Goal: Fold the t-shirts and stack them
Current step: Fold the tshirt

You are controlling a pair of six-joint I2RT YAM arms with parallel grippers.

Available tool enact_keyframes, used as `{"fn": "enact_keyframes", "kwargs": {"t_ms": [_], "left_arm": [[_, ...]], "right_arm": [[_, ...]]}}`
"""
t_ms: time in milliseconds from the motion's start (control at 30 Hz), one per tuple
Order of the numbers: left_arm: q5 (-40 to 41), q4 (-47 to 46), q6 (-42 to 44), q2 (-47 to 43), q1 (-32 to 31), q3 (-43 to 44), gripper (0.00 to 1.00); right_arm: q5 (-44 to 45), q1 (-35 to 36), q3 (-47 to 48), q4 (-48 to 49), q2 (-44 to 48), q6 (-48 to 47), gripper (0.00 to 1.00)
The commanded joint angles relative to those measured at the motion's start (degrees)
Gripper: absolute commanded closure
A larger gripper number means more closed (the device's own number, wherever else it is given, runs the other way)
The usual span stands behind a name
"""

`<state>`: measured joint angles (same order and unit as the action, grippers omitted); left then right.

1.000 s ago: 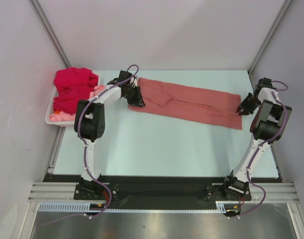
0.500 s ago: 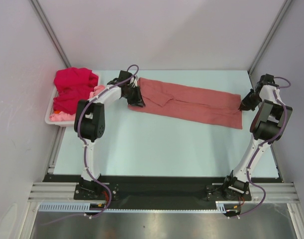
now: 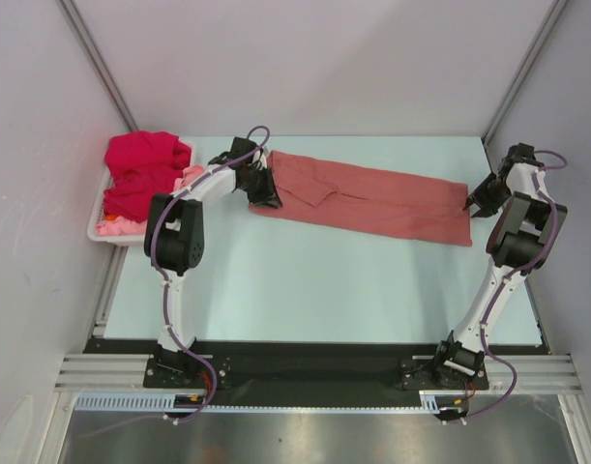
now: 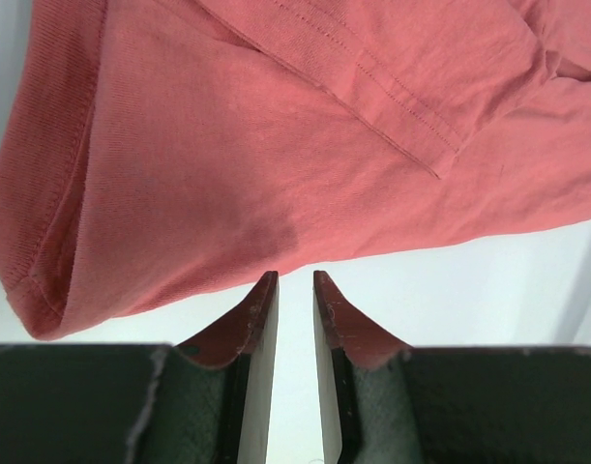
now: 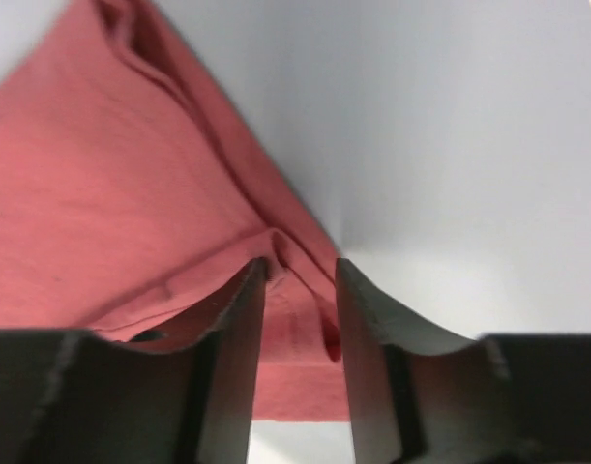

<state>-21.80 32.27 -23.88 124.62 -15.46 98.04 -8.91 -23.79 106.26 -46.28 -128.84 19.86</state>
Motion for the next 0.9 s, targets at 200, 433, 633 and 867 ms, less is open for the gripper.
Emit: {"fn": "enact_keyframes", "kwargs": {"t_ms": [200, 433, 633, 867], "left_arm": [[0.53, -0.98, -0.29, -6.66, 0.87, -3.02, 0.68], [-2.18, -5.99, -4.77, -10.44, 3.24, -10.32, 0.45], [-3.68, -7.48, -6.79, -11.15, 4.83, -12.95, 0.42], [-6.32, -12.67, -10.40, -12.47, 7.02, -18.23, 0.41]], "right_arm": [[9.44, -2.48, -7.44, -5.32, 12.45, -0.79, 0.40], [-8.31, -6.27, -28.28, 6.10, 23.44, 6.33, 0.34], [-14.03, -6.27, -35.85, 13.49, 23.99, 9.94, 0.33], [-14.47, -6.27, -35.95, 15.78, 21.35, 11.26, 0.36]]}}
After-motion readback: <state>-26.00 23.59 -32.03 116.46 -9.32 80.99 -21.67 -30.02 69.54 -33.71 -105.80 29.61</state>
